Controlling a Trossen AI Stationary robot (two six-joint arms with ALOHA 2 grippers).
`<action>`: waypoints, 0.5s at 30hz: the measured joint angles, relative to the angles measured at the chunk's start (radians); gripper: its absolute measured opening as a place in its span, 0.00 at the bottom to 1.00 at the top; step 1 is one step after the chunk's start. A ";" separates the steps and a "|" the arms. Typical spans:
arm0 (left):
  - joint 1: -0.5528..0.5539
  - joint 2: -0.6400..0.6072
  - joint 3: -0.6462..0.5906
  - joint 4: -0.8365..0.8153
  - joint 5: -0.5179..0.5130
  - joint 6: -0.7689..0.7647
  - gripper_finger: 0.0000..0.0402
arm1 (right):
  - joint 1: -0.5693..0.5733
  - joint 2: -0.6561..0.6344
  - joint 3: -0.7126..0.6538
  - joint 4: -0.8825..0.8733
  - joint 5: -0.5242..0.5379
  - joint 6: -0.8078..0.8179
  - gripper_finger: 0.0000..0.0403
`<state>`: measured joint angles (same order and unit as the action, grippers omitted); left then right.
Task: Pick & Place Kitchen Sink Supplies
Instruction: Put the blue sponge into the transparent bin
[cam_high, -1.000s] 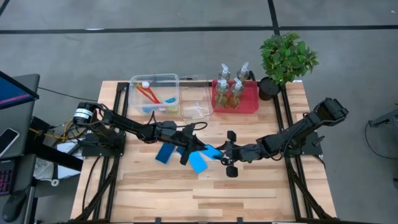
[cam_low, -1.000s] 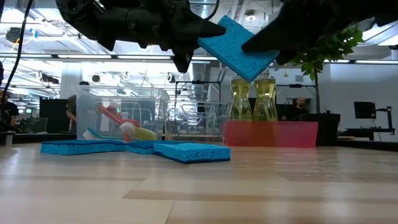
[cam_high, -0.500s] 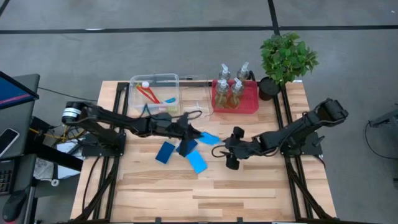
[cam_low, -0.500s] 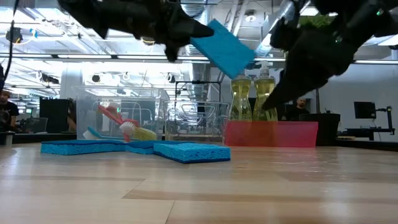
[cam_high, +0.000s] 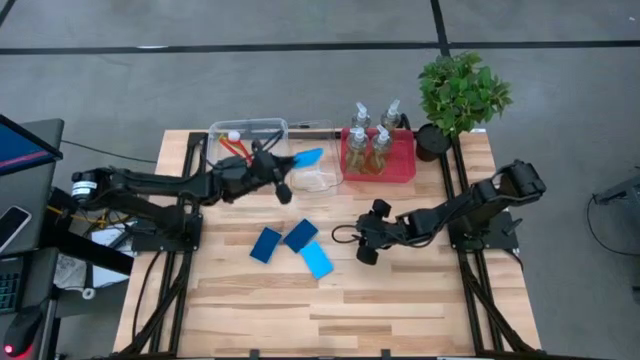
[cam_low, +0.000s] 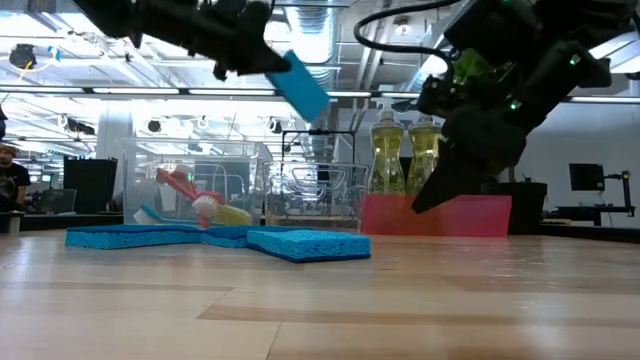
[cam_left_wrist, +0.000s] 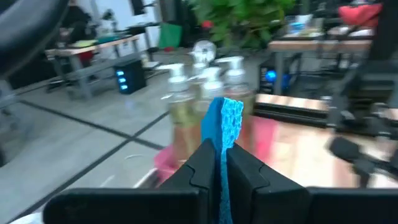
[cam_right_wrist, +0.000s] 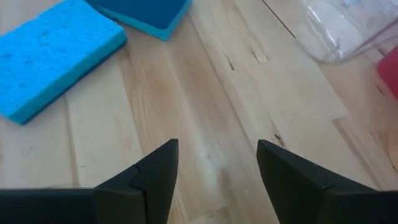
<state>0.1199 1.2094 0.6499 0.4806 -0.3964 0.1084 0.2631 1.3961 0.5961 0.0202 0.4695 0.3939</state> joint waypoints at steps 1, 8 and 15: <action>0.022 0.003 -0.005 0.006 0.001 0.000 0.06 | -0.004 0.005 0.000 0.004 -0.001 0.000 0.52; 0.127 0.026 -0.033 0.006 0.028 0.000 0.07 | -0.024 0.017 0.000 0.030 -0.051 0.000 0.51; 0.142 0.050 -0.033 0.021 0.061 -0.004 0.20 | -0.023 0.017 0.000 0.042 -0.053 0.000 0.50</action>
<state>0.2623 1.2598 0.6167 0.5017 -0.3359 0.1047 0.2398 1.4136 0.5961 0.0622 0.4160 0.3935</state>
